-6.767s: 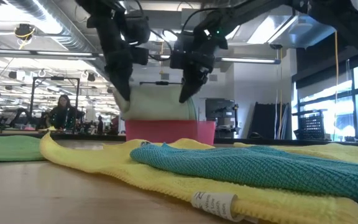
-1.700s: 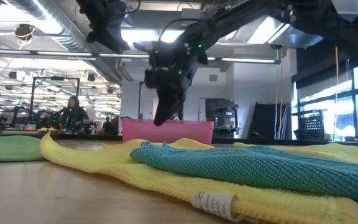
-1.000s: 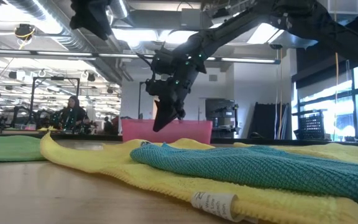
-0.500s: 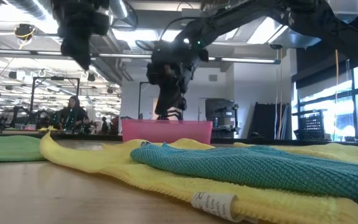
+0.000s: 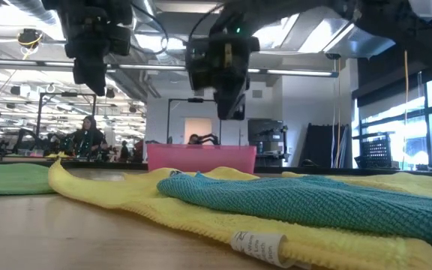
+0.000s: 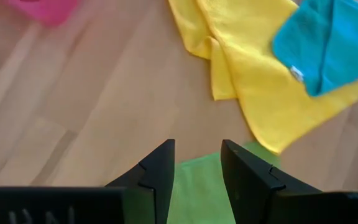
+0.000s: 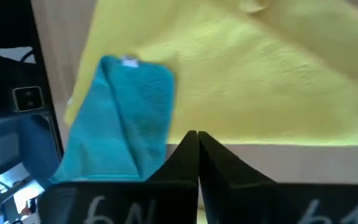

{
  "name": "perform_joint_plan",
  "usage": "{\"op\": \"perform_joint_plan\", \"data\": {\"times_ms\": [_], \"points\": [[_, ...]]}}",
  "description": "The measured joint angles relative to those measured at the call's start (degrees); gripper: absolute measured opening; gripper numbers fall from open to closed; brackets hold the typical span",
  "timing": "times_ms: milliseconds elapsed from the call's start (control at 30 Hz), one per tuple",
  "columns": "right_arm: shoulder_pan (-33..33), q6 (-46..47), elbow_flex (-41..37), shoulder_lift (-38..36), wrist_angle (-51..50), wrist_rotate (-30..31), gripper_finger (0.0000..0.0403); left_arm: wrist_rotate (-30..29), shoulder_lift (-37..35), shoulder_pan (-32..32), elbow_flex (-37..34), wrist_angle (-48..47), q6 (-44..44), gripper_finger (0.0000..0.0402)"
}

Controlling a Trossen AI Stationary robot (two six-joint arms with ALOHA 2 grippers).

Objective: Fold microfiber towels
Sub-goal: Fold the left yellow microfiber cloth

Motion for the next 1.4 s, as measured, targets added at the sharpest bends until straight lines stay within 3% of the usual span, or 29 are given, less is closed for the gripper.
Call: {"op": "perform_joint_plan", "data": {"times_ms": [133, 267, 533, 633, 733, 1000, 1200, 1400], "points": [[1.3, 1.8, -5.8, -5.1, 1.2, 2.5, 0.0002, 1.0, 0.0, -0.6, -0.3, -0.1, 0.9, 0.0122], [1.5, 4.4, -16.2, -12.5, 6.8, 3.4, 0.0002, 1.1, 0.0, -0.7, -0.3, -0.1, -4.6, 0.0122], [2.0, 18.0, -43.2, -31.8, 26.4, 3.8, 0.0003, 1.8, 0.0, -4.6, -3.0, 8.9, -27.6, 0.0122], [3.6, 22.1, -50.4, -39.1, 30.4, 4.0, 0.0006, 5.1, 0.0, -7.3, -5.2, 12.2, -36.3, 0.0122], [6.0, 25.1, -56.0, -46.2, 34.9, 6.9, 0.0005, 2.3, 0.0, -11.0, -7.4, 14.9, -45.2, 0.0122], [10.8, 25.4, -65.2, -60.3, 40.1, 20.5, 0.0007, -2.8, 2.2, -23.8, -11.4, 24.8, -64.0, 0.0148], [11.2, 23.3, -68.7, -65.1, 40.3, 20.9, 0.0011, -6.2, 8.6, -33.1, -11.4, 25.9, -72.2, 0.0159], [11.2, 21.9, -68.9, -65.9, 42.5, 20.9, 0.0009, -7.9, 14.5, -36.7, -11.4, 29.0, -76.3, 0.0165]]}}
